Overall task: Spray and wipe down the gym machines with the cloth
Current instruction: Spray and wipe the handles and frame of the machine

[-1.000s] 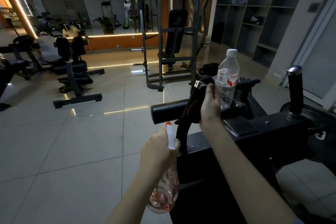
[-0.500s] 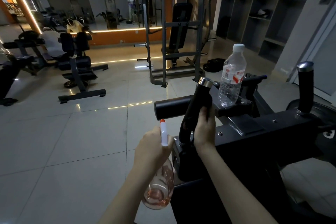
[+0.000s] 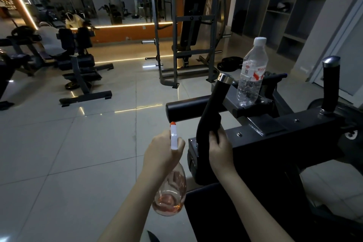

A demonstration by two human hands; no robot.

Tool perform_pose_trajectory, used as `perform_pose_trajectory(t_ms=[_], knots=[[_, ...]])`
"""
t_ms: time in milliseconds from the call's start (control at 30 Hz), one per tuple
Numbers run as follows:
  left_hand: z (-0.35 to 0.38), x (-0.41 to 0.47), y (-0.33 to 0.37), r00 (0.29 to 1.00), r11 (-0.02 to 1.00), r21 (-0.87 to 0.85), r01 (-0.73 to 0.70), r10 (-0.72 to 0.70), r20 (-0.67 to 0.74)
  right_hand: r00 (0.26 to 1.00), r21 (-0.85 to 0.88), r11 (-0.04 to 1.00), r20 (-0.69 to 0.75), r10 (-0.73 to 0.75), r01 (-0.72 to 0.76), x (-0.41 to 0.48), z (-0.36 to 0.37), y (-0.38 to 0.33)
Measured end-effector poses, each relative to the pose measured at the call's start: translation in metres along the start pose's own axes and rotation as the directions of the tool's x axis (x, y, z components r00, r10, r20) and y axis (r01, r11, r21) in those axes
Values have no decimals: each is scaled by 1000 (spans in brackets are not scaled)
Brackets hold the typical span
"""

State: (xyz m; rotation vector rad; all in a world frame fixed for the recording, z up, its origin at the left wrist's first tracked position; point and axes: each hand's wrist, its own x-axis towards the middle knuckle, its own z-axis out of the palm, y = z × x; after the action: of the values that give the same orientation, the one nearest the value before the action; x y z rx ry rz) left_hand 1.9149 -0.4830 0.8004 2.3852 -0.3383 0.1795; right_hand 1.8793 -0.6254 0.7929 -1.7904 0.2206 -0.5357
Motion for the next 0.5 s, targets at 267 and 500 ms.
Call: perform_pose_trajectory(t_ms=[267,500], knots=[[11,-1,-4,999,1000,14,-12,11,49,980,-487,852,61,-188,194,-15,-14,18],[8,3,8,999,999,-29,-33,33,29,977,-538,816,128,-169,212,-13,-31,11]])
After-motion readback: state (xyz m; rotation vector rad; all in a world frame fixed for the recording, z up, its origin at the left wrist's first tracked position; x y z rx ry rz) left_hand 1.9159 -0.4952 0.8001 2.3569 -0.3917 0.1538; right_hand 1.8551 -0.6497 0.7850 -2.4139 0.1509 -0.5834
